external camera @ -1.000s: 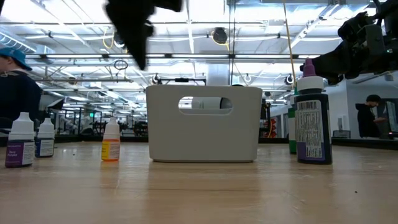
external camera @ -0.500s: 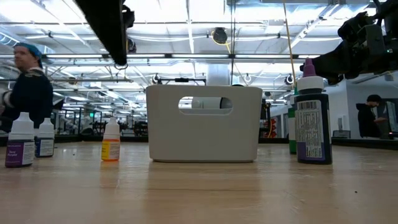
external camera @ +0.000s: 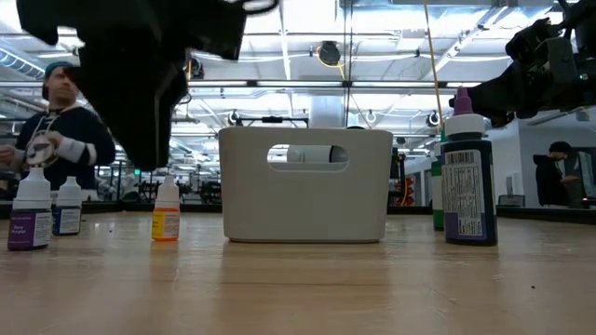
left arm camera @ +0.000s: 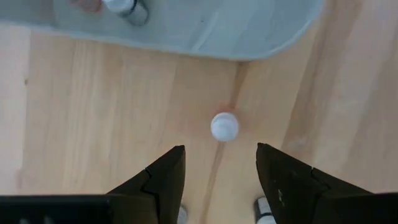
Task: Pick & Place food coloring
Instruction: Put the right small orange food coloring bottle into the gray bin
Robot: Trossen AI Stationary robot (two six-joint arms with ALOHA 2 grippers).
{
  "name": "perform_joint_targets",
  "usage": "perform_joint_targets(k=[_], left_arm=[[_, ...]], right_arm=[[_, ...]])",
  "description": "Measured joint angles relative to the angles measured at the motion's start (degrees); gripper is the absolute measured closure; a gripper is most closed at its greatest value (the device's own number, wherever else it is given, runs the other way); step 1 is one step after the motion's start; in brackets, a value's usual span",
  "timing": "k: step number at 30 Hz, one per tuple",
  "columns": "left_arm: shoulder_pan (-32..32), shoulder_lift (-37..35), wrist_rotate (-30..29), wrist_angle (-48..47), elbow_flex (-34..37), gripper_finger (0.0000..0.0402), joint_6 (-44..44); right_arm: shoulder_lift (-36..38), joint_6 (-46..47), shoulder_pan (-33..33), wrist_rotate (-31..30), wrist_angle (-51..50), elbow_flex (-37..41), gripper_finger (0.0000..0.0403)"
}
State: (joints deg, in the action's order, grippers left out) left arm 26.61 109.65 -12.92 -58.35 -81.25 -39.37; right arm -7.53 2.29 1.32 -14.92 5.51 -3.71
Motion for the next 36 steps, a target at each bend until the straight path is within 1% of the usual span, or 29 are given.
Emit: perform_joint_targets(k=[4,10,18,24,29,36], left_arm=[[-1.31,0.00,2.57,3.23,2.95,0.0206,0.45],[-2.35,0.00,3.90,6.68,4.92,0.0215,2.91],[-3.17,0.00,3.94,8.92,5.16,0.0209,4.50],[-3.13,0.00,5.52,9.01,5.16,0.0219,4.63],[-3.13,0.00,5.54,8.97,5.16,0.0226,4.55],[-3.13,0.00,5.43,9.15,5.16,0.0221,4.57]], right_arm=[[0.00,0.01,0.01,0.00,0.01,-0.01,0.0325],[0.00,-0.01,0.02,0.00,0.01,0.00,0.0325],[0.00,0.00,0.00,0.00,0.02,0.00,0.0325],[0.00,0.01,0.01,0.00,0.01,-0.01,0.0325],[0.00,-0.01,0.02,0.00,0.01,0.01,0.0325],[0.00,0.00,0.01,0.00,0.02,-0.01,0.0325]])
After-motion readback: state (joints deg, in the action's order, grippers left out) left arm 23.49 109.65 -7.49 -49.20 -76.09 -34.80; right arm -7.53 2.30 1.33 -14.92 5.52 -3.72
